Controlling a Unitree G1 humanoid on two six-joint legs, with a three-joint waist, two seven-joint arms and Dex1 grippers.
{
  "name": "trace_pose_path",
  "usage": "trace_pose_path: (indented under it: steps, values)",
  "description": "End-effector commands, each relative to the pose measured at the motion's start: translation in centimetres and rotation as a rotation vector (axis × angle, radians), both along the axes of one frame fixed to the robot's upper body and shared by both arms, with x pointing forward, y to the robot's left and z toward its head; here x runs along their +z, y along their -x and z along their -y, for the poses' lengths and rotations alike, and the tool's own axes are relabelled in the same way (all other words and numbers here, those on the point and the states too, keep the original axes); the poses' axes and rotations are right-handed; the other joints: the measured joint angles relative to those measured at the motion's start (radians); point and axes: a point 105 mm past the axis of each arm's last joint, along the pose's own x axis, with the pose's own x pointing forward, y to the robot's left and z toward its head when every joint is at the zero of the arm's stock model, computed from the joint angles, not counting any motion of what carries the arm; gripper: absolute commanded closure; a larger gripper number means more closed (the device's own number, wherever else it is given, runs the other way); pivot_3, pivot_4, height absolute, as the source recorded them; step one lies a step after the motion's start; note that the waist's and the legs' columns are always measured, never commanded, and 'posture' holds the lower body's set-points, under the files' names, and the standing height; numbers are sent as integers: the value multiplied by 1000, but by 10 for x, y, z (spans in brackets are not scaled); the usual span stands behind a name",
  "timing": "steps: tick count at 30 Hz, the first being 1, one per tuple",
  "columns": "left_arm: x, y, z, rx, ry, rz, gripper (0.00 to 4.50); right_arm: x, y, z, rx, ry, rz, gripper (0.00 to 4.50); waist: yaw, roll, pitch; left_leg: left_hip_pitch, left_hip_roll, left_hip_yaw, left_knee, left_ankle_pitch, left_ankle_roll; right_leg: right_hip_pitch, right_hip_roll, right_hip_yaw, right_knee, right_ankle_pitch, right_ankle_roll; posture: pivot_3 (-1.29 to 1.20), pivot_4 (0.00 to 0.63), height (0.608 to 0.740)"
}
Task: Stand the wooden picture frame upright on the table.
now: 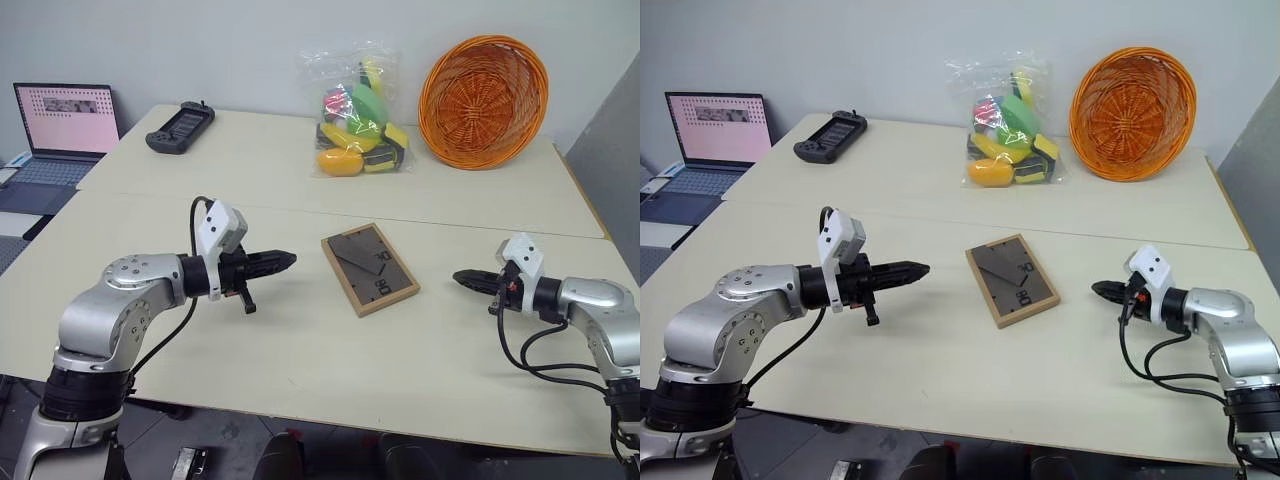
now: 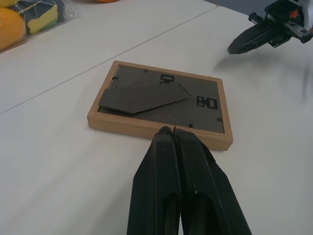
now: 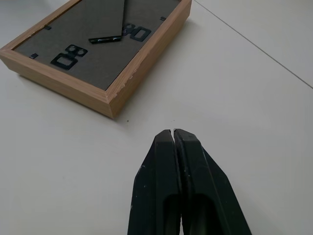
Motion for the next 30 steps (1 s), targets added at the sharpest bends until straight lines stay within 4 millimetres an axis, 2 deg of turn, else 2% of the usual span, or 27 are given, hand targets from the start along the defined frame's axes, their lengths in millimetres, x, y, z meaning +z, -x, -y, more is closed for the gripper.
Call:
trace_pose_path:
  steps: [1,24,30]
  values:
    - [15,-3,-2,26,24,51,4429,13,-2,0,-1,-10,53,4429,0,0,0,0,0,0,0,0,0,0,0,0,0,0,0,0,150,740]
    - [15,-6,-1,43,2,85,4429,20,-7,-11,-26,-14,75,4429,0,0,0,0,0,0,1,0,0,0,0,0,2,0,0,0,150,740]
    - [8,-13,-5,99,-54,116,4429,24,-13,-8,-70,-20,98,4429,0,0,0,0,0,0,1,0,0,0,0,0,2,0,0,0,150,740]
